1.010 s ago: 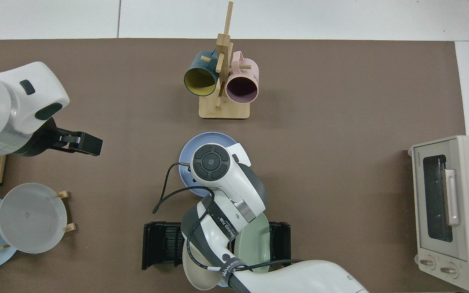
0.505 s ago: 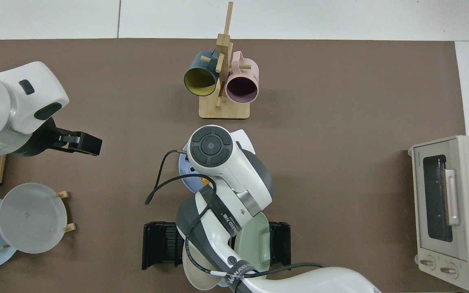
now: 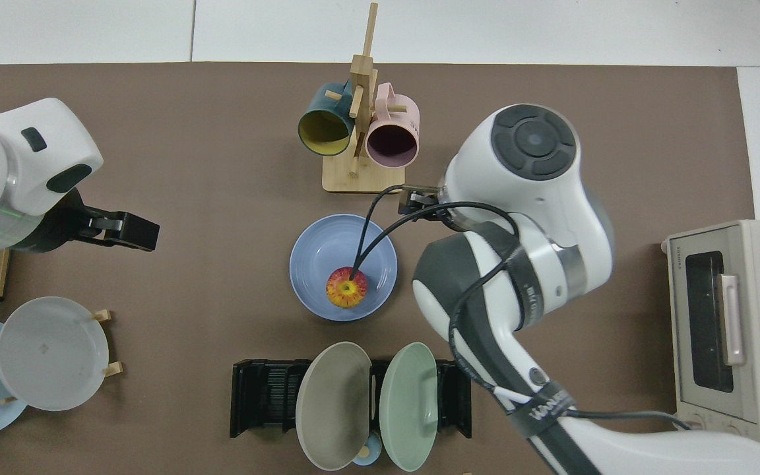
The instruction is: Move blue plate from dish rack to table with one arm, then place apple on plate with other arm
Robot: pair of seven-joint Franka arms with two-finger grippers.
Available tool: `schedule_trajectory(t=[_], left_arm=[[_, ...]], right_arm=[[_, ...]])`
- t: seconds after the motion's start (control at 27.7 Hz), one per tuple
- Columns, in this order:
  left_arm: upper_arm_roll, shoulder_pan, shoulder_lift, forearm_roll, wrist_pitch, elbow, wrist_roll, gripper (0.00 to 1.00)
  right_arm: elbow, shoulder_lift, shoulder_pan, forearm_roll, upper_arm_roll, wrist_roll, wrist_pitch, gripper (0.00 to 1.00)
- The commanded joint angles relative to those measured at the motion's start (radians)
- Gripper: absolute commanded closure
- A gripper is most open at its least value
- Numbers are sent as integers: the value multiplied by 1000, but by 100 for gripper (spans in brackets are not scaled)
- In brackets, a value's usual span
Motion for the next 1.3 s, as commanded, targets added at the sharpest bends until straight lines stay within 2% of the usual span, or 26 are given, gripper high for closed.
schedule_trajectory(t=[0.0,0.43,0.72,0.97,1.26], left_arm=[[-4,6,-9,10,-24,12,3,0],[8,6,-10,10,-24,12,3,0],[8,6,-10,10,-24,12,3,0],[8,6,-10,10,-24,12,3,0],[8,6,-10,10,-24,12,3,0]], right_arm=[[-69,-79,-83,-16,14,-122,-12,0],[-69,-150,-324,-42,14,-525,-46,0],[-48,-171,-444,-43,15,-679,-38,0],[-34,-220,-466,-45,14,-670,-67,0],[7,-216,-433,-77,23,-581,-158,0]])
